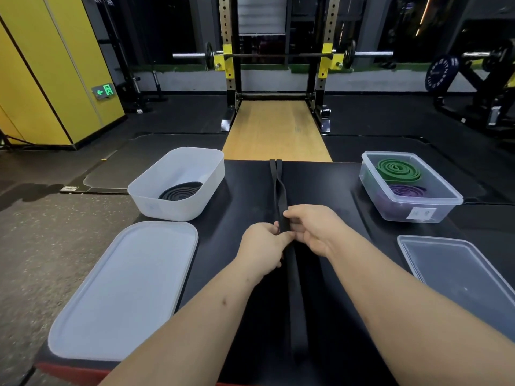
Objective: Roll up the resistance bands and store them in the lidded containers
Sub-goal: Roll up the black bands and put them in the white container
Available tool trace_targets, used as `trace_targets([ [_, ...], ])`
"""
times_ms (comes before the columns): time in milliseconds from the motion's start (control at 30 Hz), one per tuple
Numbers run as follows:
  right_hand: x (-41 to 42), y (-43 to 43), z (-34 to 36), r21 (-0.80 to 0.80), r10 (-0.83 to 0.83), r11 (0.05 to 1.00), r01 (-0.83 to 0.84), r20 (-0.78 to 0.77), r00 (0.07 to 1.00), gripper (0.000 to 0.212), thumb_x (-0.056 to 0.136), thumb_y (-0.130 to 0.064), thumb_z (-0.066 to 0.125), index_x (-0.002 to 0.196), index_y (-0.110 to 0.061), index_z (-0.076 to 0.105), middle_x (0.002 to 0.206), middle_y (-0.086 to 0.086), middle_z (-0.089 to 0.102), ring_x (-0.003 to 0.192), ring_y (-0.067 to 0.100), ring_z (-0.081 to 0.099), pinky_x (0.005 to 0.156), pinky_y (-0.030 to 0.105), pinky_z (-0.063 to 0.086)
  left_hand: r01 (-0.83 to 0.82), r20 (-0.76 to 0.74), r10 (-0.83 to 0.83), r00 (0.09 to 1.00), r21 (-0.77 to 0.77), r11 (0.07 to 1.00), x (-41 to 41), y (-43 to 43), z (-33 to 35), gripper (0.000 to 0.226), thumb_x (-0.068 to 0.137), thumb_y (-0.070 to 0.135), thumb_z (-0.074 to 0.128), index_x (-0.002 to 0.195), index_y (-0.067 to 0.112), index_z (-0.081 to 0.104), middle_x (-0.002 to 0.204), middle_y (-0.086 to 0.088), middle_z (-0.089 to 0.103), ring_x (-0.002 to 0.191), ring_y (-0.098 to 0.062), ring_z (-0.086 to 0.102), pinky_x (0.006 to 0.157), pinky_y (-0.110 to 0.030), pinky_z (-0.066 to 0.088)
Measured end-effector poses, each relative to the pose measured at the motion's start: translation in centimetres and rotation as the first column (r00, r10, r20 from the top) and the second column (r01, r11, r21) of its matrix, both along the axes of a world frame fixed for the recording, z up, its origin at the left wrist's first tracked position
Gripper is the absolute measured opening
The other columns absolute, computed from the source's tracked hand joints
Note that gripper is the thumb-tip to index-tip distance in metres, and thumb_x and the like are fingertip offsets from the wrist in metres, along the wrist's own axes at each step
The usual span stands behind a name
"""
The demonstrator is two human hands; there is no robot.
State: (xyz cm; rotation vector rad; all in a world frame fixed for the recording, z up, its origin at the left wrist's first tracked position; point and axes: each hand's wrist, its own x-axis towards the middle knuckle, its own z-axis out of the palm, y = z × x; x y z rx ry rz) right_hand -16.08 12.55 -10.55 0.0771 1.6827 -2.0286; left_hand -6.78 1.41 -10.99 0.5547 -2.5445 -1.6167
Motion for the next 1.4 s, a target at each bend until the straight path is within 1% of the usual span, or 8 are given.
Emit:
trace_targets([
  [267, -5.0, -2.9, 0.0, 0.065, -0.028, 0.998, 0.028, 0.001, 1.000, 0.015, 0.103, -0.009, 0.059, 0.107, 0.004, 0.065, 0.096, 0.021, 0.075, 0.077, 0.025, 0.073, 0.077, 0.035, 0.063, 0.166, 0.004, -0.167, 0.986, 0.074, 0.983, 0.0, -1.3, -0.6, 0.032, 0.097, 0.032, 0.059, 0.093, 0.001, 0.068, 0.079, -0.016, 0.068, 0.052, -0.016, 0.058, 0.060, -0.028, 0.048],
  [367, -6.1, -4.2, 1.5, 0.095, -0.009, 0.995, 0.012, -0.024, 1.000, 0.017, 0.100, -0.009, 0.064, 0.109, 0.006, 0.067, 0.090, 0.016, 0.072, 0.070, 0.021, 0.071, 0.068, 0.030, 0.062, 0.177, 0.005, -0.178, 0.984, 0.073, 0.981, -0.3, -1.4, -0.6, 0.031, 0.099, 0.032, 0.059, 0.086, 0.006, 0.067, 0.068, -0.007, 0.065, 0.050, -0.014, 0.058, 0.058, -0.024, 0.048],
  [500, -7.6, -4.7, 2.8, -0.104, -0.033, 0.994, 0.019, -0.138, 0.990, 0.015, 0.101, -0.003, 0.059, 0.111, -0.003, 0.070, 0.084, 0.004, 0.074, 0.075, 0.016, 0.072, 0.072, 0.032, 0.059, 0.103, -0.027, -0.100, 0.995, 0.127, 0.987, -0.7, -1.7, -0.7, 0.035, 0.102, 0.033, 0.057, 0.072, 0.016, 0.066, 0.059, 0.004, 0.057, 0.047, -0.015, 0.055, 0.055, -0.023, 0.046],
  [633, -7.2, -4.0, 1.0, 0.202, 0.040, 0.979, -0.026, -0.065, 0.997, 0.014, 0.101, 0.000, 0.060, 0.108, -0.003, 0.071, 0.095, 0.009, 0.075, 0.087, 0.022, 0.072, 0.084, 0.038, 0.060, 0.157, 0.005, -0.158, 0.987, 0.046, 0.987, -0.3, -1.3, -0.8, 0.040, 0.101, 0.034, 0.057, 0.082, -0.002, 0.055, 0.061, -0.005, 0.047, 0.045, -0.019, 0.045, 0.047, -0.022, 0.038],
  [700, -7.0, -4.2, 1.1, 0.273, 0.061, 0.961, -0.035, -0.086, 0.994, 0.016, 0.101, 0.002, 0.057, 0.102, -0.007, 0.071, 0.096, 0.009, 0.074, 0.085, 0.022, 0.072, 0.078, 0.036, 0.061, 0.152, 0.010, -0.153, 0.988, 0.052, 0.987, -0.4, -1.3, -0.9, 0.044, 0.101, 0.035, 0.057, 0.083, -0.004, 0.048, 0.064, -0.008, 0.041, 0.049, -0.020, 0.041, 0.049, -0.026, 0.036],
  [1033, -2.8, -1.6, 0.8, 0.268, 0.084, 0.960, -0.076, -0.017, 0.996, 0.026, 0.100, -0.004, 0.063, 0.125, -0.010, 0.061, 0.110, 0.018, 0.072, 0.100, 0.038, 0.074, 0.093, 0.054, 0.060, 0.129, -0.020, -0.128, 0.992, 0.112, 0.985, 0.6, -1.2, -0.9, 0.045, 0.102, 0.038, 0.054, 0.086, -0.005, 0.057, 0.064, -0.008, 0.053, 0.047, -0.017, 0.051, 0.055, -0.028, 0.044],
  [1233, 2.3, 1.8, 1.4, 0.301, 0.166, 0.943, -0.145, -0.046, 0.985, 0.045, 0.095, -0.001, 0.069, 0.138, -0.010, 0.060, 0.109, 0.009, 0.069, 0.094, 0.021, 0.067, 0.066, 0.030, 0.057, 0.130, 0.016, -0.133, 0.991, 0.134, 0.982, 2.4, 0.4, -0.3, 0.038, 0.095, 0.034, 0.063, 0.088, -0.003, 0.065, 0.059, 0.000, 0.058, 0.051, -0.018, 0.058, 0.065, -0.037, 0.053],
  [1400, 6.0, 3.6, 1.8, 0.323, 0.191, 0.934, -0.155, -0.083, 0.978, 0.050, 0.093, 0.000, 0.070, 0.139, -0.017, 0.060, 0.104, 0.005, 0.074, 0.084, 0.019, 0.073, 0.061, 0.029, 0.058, 0.155, 0.071, -0.157, 0.985, 0.043, 0.987, 5.3, 1.5, 0.7, 0.028, 0.092, 0.035, 0.064, 0.075, 0.014, 0.057, 0.059, 0.000, 0.052, 0.045, -0.018, 0.054, 0.058, -0.029, 0.043],
])
